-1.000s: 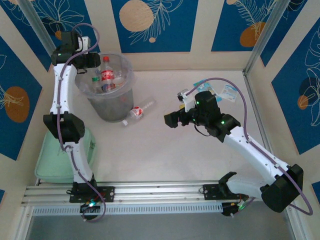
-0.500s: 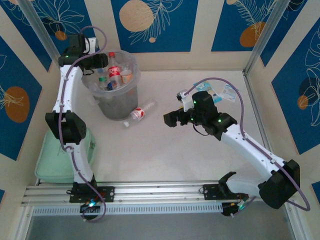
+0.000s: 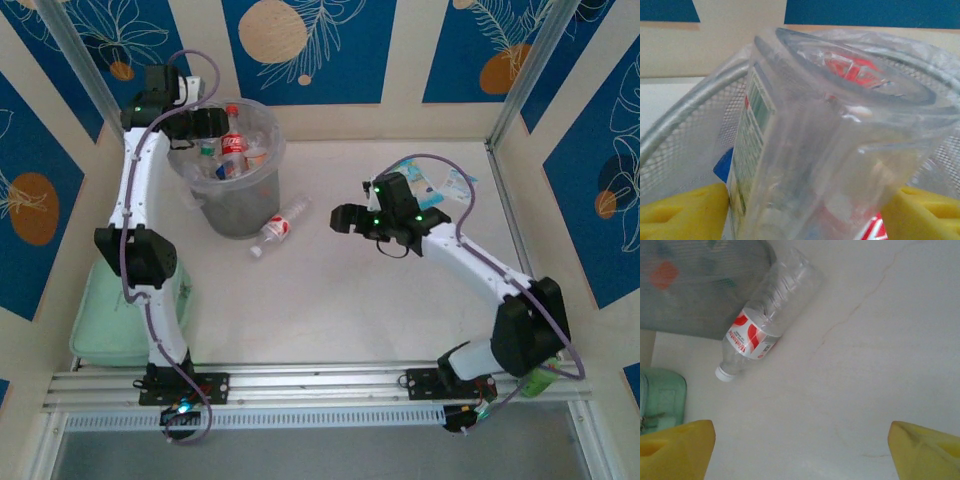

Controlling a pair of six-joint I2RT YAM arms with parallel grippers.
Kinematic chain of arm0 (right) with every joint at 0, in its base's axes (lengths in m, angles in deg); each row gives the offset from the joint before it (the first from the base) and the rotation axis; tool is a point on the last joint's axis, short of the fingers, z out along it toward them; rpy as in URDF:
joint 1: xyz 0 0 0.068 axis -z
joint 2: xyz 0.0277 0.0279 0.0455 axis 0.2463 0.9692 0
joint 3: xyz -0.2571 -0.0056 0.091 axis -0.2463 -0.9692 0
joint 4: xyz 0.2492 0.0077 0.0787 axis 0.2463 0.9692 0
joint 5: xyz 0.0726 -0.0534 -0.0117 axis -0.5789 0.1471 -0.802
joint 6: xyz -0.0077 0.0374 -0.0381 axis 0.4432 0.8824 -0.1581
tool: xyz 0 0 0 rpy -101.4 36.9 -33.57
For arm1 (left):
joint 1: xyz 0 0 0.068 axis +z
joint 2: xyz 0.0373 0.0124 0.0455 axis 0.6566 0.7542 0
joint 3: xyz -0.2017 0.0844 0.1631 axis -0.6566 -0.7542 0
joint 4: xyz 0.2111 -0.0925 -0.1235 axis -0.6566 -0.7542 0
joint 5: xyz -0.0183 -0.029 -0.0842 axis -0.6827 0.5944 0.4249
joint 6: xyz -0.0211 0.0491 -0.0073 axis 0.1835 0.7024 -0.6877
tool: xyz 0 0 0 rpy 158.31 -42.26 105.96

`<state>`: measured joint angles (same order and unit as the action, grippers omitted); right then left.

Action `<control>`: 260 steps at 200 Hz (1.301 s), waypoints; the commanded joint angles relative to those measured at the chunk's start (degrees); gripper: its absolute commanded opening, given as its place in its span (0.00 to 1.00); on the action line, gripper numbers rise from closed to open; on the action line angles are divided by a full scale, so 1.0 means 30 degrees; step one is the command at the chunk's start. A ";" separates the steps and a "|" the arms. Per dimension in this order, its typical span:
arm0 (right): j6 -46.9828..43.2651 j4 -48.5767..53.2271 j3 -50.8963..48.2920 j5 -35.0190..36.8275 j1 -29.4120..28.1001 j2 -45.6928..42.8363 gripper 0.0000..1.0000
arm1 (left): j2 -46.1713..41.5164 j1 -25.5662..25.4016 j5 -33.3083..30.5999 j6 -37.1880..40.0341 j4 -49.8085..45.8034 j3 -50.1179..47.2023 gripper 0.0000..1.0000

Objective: Put the plastic bottles in the bin

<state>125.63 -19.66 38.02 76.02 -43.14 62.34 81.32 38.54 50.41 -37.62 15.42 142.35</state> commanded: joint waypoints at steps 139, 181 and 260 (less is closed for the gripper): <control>0.8470 -0.7579 0.4218 0.0148 -0.3775 1.0429 0.82 | -0.3626 -0.0133 -0.1043 0.0274 0.1319 -0.4013 0.54; 0.8966 -0.8325 0.5650 -0.0427 -0.3624 1.2417 0.82 | -0.6245 -0.0136 -0.1726 0.0808 0.0872 -0.3867 0.78; 0.8867 -0.9559 0.4477 -0.1075 -0.2965 1.2401 0.38 | -1.2296 -0.0399 0.0933 -0.2102 0.3984 -0.9934 0.82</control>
<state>152.88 -47.66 53.97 72.59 -53.02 101.05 46.37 38.19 49.14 -39.39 23.63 117.52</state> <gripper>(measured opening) 0.416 0.822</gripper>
